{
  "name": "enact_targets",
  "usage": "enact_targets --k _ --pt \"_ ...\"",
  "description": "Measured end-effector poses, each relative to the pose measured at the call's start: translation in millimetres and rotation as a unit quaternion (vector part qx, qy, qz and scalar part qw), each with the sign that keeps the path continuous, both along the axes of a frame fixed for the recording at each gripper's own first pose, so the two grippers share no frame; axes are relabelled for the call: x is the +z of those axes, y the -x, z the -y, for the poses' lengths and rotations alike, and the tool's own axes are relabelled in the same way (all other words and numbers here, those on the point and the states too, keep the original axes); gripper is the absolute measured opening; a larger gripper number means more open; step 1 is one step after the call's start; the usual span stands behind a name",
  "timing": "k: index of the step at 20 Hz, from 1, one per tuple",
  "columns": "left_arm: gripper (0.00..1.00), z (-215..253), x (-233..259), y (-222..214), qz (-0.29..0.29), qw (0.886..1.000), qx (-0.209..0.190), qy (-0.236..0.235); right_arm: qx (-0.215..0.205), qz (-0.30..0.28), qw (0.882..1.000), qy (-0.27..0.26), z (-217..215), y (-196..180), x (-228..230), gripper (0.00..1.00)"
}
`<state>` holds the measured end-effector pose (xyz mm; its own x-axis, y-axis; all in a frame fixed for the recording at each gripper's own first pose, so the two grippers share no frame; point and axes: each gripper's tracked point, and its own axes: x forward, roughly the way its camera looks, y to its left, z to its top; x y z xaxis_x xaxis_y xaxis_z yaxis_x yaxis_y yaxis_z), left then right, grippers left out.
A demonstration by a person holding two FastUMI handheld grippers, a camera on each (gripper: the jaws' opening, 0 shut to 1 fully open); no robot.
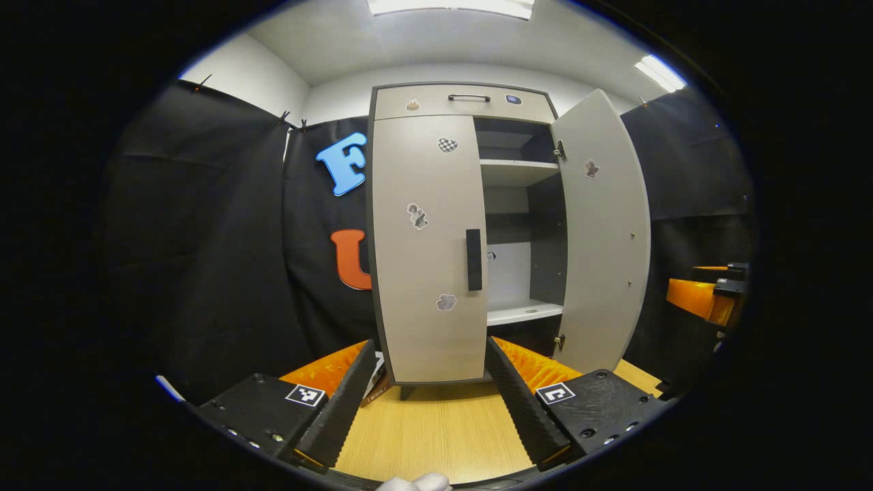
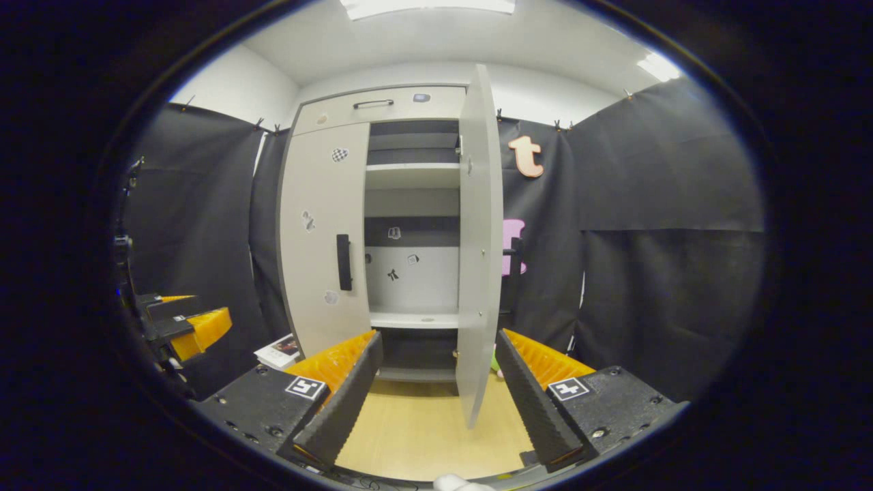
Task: Open the right door of the double-door shoe cabinet with the right hand, and open the left door with the left hand.
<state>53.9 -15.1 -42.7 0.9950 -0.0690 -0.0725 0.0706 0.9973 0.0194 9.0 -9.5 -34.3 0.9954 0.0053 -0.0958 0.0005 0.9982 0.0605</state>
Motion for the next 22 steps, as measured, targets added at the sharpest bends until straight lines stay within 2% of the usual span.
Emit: enact_targets --k 9,10,11,13,22 --pt "0.96 47.3 17.4 -132.2 0.02 1.0 -0.008 0.0 -0.016 -0.006 1.0 0.003 33.9 -15.4 3.5 1.0" --pt "1.0 52.5 18.0 -145.7 0.023 1.0 -0.009 -0.001 -0.02 -0.006 1.0 0.002 39.4 -17.1 3.6 1.0" --pt "0.96 56.3 18.8 -158.9 0.024 1.0 -0.008 -0.002 -0.025 -0.008 1.0 0.002 45.6 -18.9 2.9 1.0" --pt "0.96 62.8 18.1 -186.3 0.026 1.0 -0.006 -0.006 -0.034 -0.011 0.999 0.003 56.2 -22.5 0.1 1.0" --pt "0.96 82.4 13.0 -269.2 0.021 1.0 0.002 -0.012 -0.056 -0.029 0.998 0.006 86.9 -35.0 -9.4 1.0"
